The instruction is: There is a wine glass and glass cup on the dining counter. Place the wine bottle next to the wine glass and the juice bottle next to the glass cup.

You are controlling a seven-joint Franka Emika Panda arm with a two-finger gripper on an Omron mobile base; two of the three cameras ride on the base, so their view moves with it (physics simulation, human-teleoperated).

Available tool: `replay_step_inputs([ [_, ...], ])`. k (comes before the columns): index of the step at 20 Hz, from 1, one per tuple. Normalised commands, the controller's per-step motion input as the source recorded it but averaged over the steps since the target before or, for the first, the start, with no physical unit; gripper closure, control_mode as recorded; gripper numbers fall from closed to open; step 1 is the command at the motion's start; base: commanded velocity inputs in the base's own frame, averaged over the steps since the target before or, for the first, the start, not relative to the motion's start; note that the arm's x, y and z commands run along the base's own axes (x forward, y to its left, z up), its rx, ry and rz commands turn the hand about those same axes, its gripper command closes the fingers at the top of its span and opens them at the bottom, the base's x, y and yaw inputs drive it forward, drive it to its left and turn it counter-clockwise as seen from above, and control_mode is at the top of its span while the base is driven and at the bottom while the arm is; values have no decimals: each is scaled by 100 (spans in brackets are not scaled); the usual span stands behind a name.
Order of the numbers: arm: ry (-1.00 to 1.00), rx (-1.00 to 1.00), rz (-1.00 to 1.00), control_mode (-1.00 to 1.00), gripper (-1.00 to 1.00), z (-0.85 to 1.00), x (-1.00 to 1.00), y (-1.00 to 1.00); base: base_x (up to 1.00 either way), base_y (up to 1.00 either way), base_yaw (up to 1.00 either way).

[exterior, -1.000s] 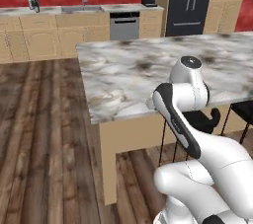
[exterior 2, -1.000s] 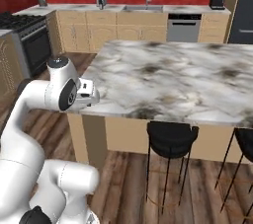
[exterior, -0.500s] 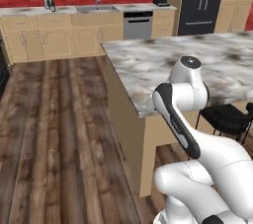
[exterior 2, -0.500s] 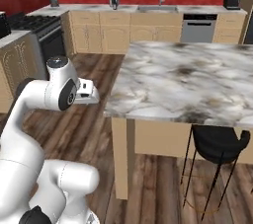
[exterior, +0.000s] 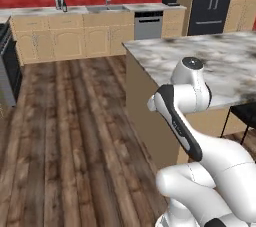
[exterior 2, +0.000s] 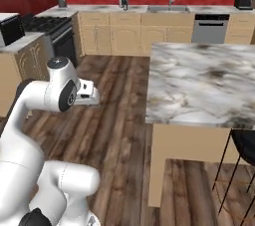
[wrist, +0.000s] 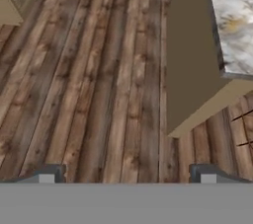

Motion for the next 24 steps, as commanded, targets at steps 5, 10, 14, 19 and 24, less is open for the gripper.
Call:
replay_step_inputs([
  [5,0,0,0,100,-100,0,0,0,32,83,-6],
  [10,0,0,0,100,-100,0,0,0,46,80,-6],
  [14,0,0,0,100,-100,0,0,0,73,57,-13],
  [19,0,0,0,100,-100,0,0,0,84,44,-13],
  [24,0,0,0,100,-100,0,0,0,89,36,-14],
])
